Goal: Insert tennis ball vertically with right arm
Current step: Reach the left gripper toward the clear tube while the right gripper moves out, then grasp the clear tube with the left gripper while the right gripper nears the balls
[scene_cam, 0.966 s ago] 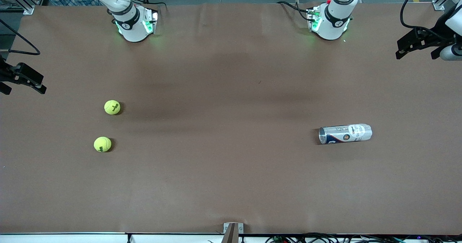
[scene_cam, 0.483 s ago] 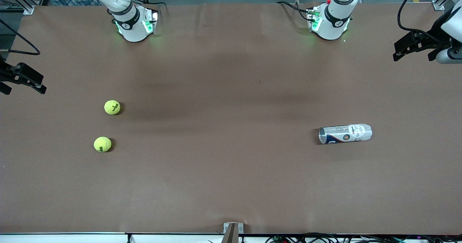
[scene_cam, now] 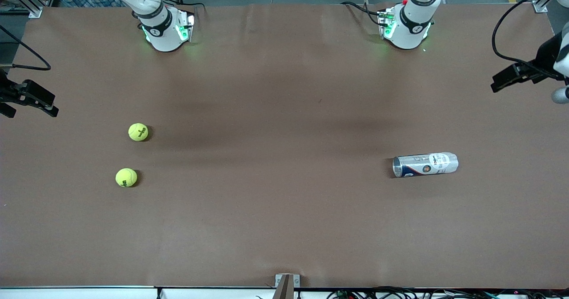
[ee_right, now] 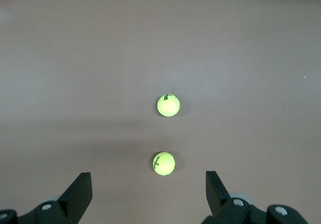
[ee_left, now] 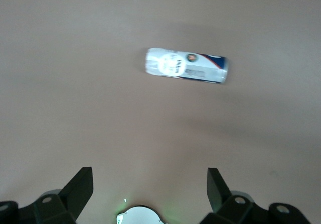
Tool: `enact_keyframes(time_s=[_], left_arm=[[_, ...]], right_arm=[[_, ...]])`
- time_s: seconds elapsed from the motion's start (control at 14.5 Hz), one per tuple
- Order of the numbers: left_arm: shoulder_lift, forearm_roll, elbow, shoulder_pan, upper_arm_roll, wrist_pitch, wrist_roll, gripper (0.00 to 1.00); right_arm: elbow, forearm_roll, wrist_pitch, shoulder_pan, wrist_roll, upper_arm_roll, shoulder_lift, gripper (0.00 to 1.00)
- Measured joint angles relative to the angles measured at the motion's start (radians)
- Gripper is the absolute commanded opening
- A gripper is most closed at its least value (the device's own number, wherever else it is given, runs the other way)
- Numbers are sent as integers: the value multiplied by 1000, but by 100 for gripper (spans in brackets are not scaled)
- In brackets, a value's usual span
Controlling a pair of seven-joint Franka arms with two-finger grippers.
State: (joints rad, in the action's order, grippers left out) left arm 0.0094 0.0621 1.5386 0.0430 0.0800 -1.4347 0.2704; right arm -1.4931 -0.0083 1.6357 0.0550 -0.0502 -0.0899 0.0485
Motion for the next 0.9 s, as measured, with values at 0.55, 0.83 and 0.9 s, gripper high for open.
enact_keyframes(time_s=[0.55, 0.83, 0.9], left_arm=[[48, 13, 228, 70, -1, -335, 391, 100], [108, 21, 323, 65, 4, -492, 766, 100], [129, 44, 327, 63, 6, -505, 844, 100]], right_arm=[[0, 0, 0, 2, 0, 2, 71, 100], [0, 0, 3, 10, 0, 5, 87, 100], [0, 0, 3, 12, 0, 5, 94, 100]])
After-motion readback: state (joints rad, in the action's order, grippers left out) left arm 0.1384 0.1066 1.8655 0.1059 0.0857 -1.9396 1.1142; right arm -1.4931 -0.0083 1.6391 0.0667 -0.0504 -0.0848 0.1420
